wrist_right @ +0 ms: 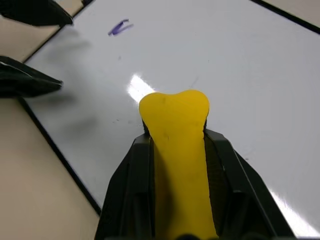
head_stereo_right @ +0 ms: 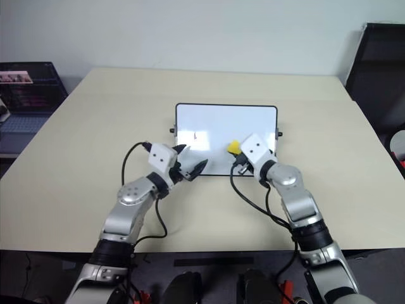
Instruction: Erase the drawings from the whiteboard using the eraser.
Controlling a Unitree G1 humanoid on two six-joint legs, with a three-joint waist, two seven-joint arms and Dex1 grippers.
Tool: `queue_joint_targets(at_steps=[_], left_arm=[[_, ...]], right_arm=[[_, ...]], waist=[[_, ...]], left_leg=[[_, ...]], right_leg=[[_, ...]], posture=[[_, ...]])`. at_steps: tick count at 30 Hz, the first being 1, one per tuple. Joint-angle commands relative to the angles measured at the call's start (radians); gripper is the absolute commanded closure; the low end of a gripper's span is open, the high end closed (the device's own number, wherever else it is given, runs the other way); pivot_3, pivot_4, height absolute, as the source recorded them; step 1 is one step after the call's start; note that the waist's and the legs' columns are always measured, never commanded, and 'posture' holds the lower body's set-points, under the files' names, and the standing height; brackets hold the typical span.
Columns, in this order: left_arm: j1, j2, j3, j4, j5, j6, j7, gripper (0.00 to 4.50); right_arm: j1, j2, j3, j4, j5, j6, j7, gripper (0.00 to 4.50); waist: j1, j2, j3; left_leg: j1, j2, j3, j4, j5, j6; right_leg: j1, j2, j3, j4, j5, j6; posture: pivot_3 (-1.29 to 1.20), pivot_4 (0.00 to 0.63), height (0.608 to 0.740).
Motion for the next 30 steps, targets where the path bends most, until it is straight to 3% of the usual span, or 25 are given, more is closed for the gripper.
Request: queue_joint_targets(at_steps=[1, 7, 30], left_arm=[[0.022, 0.021, 0.008, -0.066, -0.01, -0.004, -0.013, 0.0], [0.029, 0.031, 0.011, -0.057, -0.013, -0.01, -0.021, 0.0], [0.02, 0.034, 0.014, -0.051, -0.01, -0.014, -0.034, 0.0]], right_arm=[[0.062, -0.042, -0.091, -0.18, 0.075, 0.062, 0.022, 3.54], [0.117, -0.053, -0.119, -0.273, 0.117, 0.126, -0.005, 3.54], [0.115, -0.039, -0.109, -0.263, 0.141, 0.073, -0.058, 3.54]], waist=[[0.001, 0.0, 0.0], [-0.001, 0.0, 0.0], [0.0, 0.0, 0.0]], left_leg=[[0.0, 0.0, 0.0, 0.0, 0.0, 0.0], [0.001, 0.0, 0.001, 0.001, 0.0, 0.0], [0.001, 0.0, 0.001, 0.001, 0.0, 0.0]], right_leg=[[0.0, 0.0, 0.0, 0.0, 0.0, 0.0], [0.0, 0.0, 0.001, 0.0, -0.001, 0.002], [0.0, 0.0, 0.001, -0.001, -0.002, 0.003]], posture=[[0.0, 0.15, 0.74], [0.0, 0.15, 0.74], [0.0, 0.15, 0.74]])
